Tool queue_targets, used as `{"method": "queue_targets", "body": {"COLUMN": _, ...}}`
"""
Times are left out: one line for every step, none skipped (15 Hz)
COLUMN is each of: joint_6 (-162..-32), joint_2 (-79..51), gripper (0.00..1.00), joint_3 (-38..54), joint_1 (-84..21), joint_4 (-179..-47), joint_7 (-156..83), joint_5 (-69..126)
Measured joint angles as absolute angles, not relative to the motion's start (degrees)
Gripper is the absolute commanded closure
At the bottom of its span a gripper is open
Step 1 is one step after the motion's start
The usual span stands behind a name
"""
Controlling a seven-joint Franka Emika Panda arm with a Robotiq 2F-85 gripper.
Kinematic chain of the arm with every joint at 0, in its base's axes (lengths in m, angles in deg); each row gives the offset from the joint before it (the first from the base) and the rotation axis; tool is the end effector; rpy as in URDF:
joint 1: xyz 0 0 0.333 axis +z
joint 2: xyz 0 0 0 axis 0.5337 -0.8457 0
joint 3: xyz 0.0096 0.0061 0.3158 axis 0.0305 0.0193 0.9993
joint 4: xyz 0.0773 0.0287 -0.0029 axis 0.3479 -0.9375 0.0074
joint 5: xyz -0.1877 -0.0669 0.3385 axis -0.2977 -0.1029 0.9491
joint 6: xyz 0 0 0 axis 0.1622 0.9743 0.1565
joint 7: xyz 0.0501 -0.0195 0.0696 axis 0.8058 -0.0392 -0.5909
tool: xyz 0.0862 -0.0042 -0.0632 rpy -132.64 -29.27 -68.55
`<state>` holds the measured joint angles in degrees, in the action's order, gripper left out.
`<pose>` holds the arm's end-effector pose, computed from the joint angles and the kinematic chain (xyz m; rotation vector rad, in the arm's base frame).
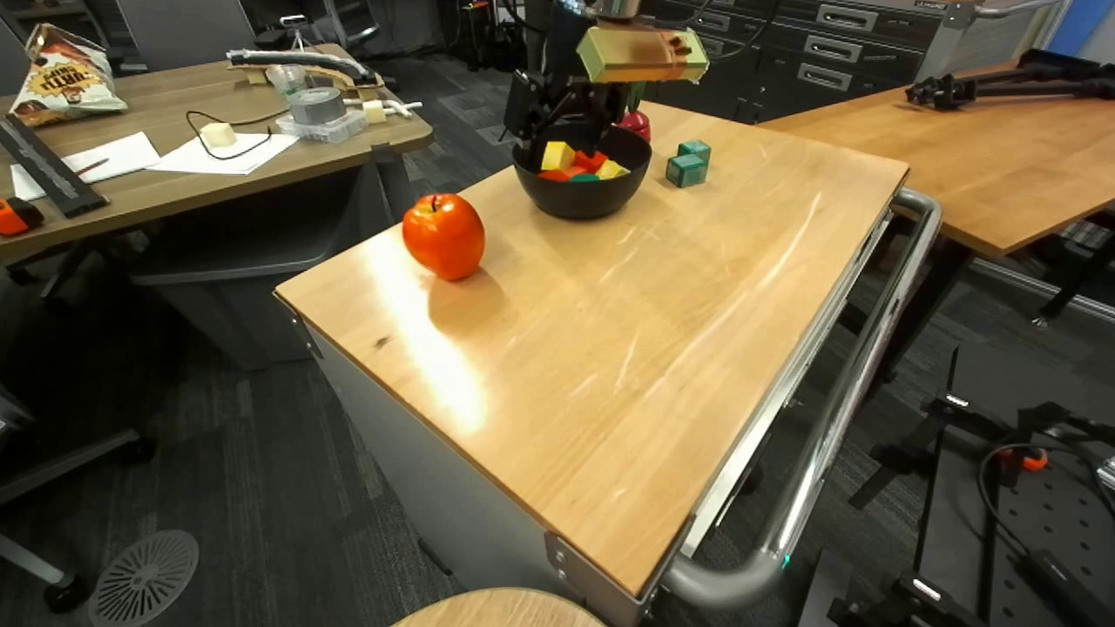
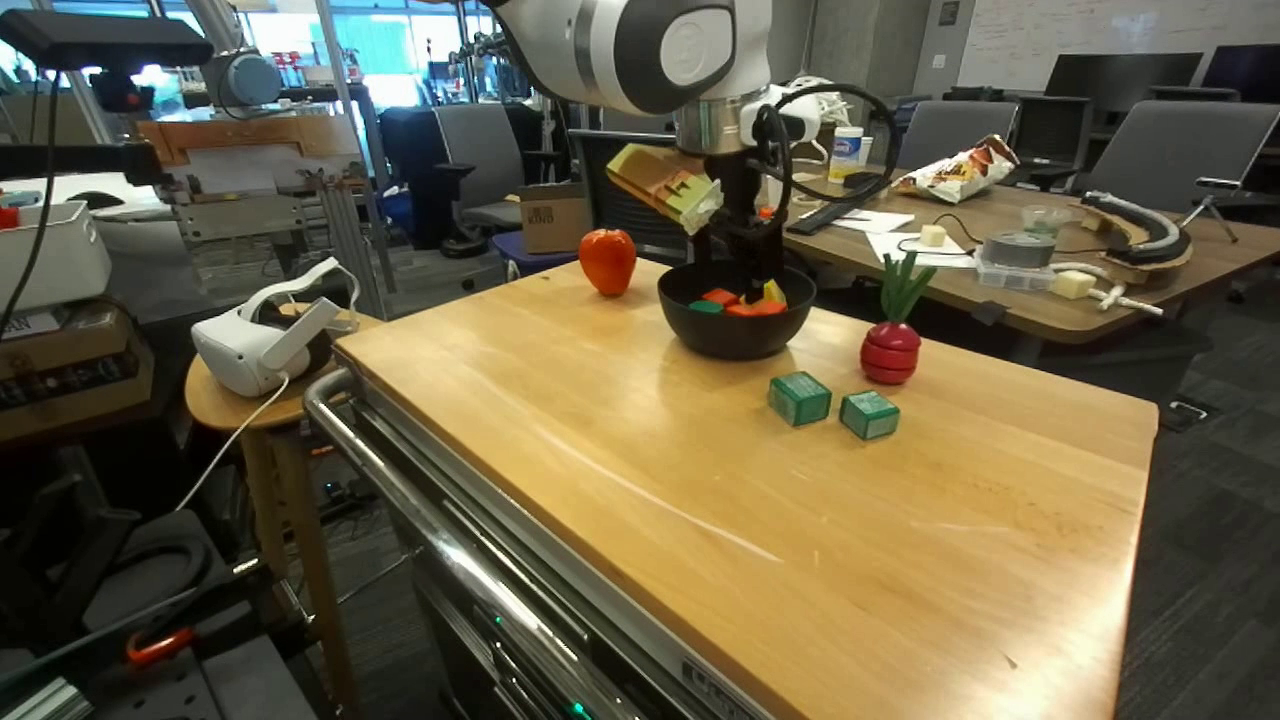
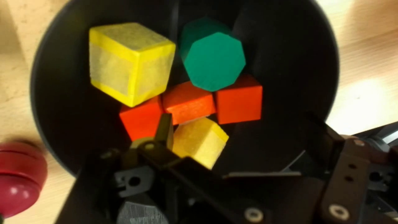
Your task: Take most of the objects from the bowl one at a time and put them on the table, then move the apple to the right, then take the block from the bowl and put it on the table
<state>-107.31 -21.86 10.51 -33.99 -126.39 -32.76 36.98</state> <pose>0.6620 -0.0357 0.3237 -3.0158 0.4238 -0.3843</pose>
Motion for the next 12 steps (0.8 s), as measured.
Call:
{"method": "queue_targets", "body": {"joint_6": -107.6, "joint_2": -22.8, "gripper": 0.00, "joint_3": 10.2, "joint_1": -33.9, "joint_4": -125.6, "joint_7": -32.8, "joint_5": 35.7}}
{"method": "queue_targets", "body": {"joint_6": -108.2, "joint_2": -23.5, "gripper": 0.00, "joint_3": 9.8, "joint_1": -33.8, "joint_4": -125.0, "joint_7": -32.7, "joint_5": 34.3}}
{"method": "queue_targets", "body": {"joint_6": -108.6, "joint_2": -24.1, "gripper": 0.00, "joint_3": 9.3, "joint_1": -33.6, "joint_4": -124.4, "joint_7": -32.7, "joint_5": 33.0}}
{"method": "queue_targets", "body": {"joint_6": -109.1, "joint_2": -24.6, "gripper": 0.00, "joint_3": 8.8, "joint_1": -33.3, "joint_4": -123.9, "joint_7": -32.6, "joint_5": 31.6}}
{"method": "queue_targets", "body": {"joint_6": -109.7, "joint_2": -25.1, "gripper": 0.00, "joint_3": 8.1, "joint_1": -33.0, "joint_4": -123.4, "joint_7": -32.5, "joint_5": 30.1}}
{"method": "queue_targets", "body": {"joint_6": -110.4, "joint_2": -25.6, "gripper": 0.00, "joint_3": 7.5, "joint_1": -32.6, "joint_4": -123.1, "joint_7": -32.4, "joint_5": 28.8}}
{"method": "queue_targets", "body": {"joint_6": -111.0, "joint_2": -26.0, "gripper": 0.00, "joint_3": 7.0, "joint_1": -32.2, "joint_4": -122.8, "joint_7": -32.2, "joint_5": 27.6}}
{"method": "queue_targets", "body": {"joint_6": -111.4, "joint_2": -26.5, "gripper": 0.00, "joint_3": 6.4, "joint_1": -31.9, "joint_4": -122.5, "joint_7": -32.1, "joint_5": 26.5}}
{"method": "queue_targets", "body": {"joint_6": -111.7, "joint_2": -26.9, "gripper": 0.00, "joint_3": 6.0, "joint_1": -31.5, "joint_4": -122.2, "joint_7": -32.0, "joint_5": 25.4}}
{"method": "queue_targets", "body": {"joint_6": -111.7, "joint_2": -27.4, "gripper": 0.00, "joint_3": 5.7, "joint_1": -31.2, "joint_4": -122.0, "joint_7": -31.9, "joint_5": 24.7}}
{"method": "queue_targets", "body": {"joint_6": -111.7, "joint_2": -27.8, "gripper": 0.00, "joint_3": 5.6, "joint_1": -31.0, "joint_4": -121.8, "joint_7": -31.9, "joint_5": 24.6}}
{"method": "queue_targets", "body": {"joint_6": -111.7, "joint_2": -28.2, "gripper": 0.00, "joint_3": 5.6, "joint_1": -30.9, "joint_4": -121.7, "joint_7": -31.9, "joint_5": 24.6}}
